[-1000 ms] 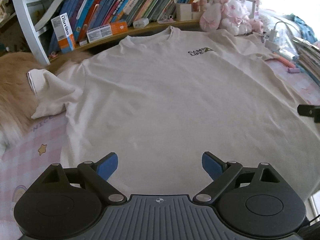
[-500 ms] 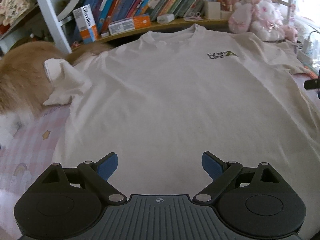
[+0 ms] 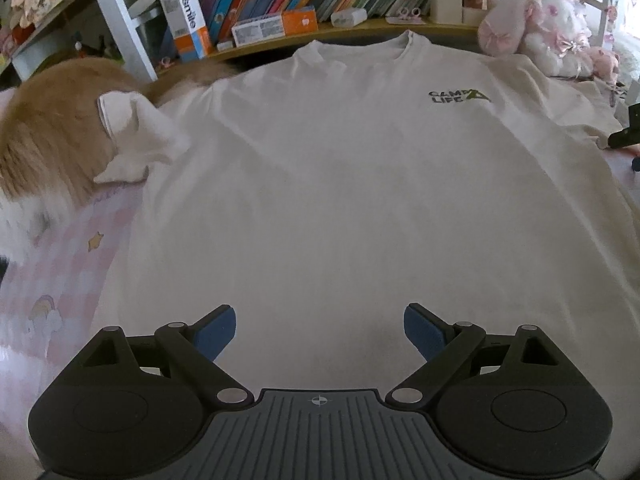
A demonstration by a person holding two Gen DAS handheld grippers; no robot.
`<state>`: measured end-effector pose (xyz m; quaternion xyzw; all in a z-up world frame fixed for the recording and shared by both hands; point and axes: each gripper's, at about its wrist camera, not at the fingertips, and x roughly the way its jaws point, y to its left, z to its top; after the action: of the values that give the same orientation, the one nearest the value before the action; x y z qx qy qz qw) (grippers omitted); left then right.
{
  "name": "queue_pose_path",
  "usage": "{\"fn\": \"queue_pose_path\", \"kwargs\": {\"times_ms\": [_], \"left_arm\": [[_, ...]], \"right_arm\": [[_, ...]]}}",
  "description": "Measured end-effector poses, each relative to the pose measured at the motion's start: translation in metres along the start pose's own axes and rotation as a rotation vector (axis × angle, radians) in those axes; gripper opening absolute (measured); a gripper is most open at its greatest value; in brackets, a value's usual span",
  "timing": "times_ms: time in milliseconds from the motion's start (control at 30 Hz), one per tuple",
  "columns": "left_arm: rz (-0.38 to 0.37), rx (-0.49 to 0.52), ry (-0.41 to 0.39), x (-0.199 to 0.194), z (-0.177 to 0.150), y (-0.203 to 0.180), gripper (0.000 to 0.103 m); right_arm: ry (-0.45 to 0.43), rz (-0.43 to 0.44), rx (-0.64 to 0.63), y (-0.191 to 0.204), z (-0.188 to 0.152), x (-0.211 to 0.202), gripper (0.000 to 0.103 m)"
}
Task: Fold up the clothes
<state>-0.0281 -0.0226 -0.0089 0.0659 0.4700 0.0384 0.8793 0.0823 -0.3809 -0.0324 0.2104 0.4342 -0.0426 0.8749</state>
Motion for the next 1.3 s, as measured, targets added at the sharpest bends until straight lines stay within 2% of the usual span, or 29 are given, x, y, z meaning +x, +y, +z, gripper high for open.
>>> {"fn": "queue_pose_path", "kwargs": {"times_ms": [267,500,833,967,1067,1100,1200,1300], "left_arm": [[0.005,-0.04,0.039,0.008,-0.002,0.005,0.093],[-0.001,-0.02,0.047,0.011,-0.002,0.004,0.093],[-0.017,-0.016,0.045,0.013,-0.002,0.008,0.095],[-0.024,-0.015,0.045,0.014,-0.001,0.009,0.095],[-0.025,-0.007,0.043,0.014,0.0,0.009,0.095],[-0.025,-0.003,0.042,0.014,0.0,0.009,0.095],[-0.025,-0.003,0.04,0.015,-0.001,0.012,0.095],[-0.016,-0.016,0.042,0.014,-0.001,0.015,0.095]], "right_arm": [[-0.004,0.009,0.092,-0.01,0.016,0.009,0.043],[-0.016,0.011,0.236,-0.023,0.029,0.015,0.038],[-0.022,-0.019,0.25,-0.025,0.041,0.024,0.03],[-0.019,-0.027,0.254,-0.028,0.041,0.026,0.01],[-0.041,-0.044,0.288,-0.029,0.041,0.023,0.009],[-0.06,-0.049,0.281,-0.024,0.042,0.02,0.009],[-0.154,-0.026,0.121,0.011,0.049,0.008,0.008],[-0.225,0.052,-0.212,0.071,0.051,0.003,0.008]]}}
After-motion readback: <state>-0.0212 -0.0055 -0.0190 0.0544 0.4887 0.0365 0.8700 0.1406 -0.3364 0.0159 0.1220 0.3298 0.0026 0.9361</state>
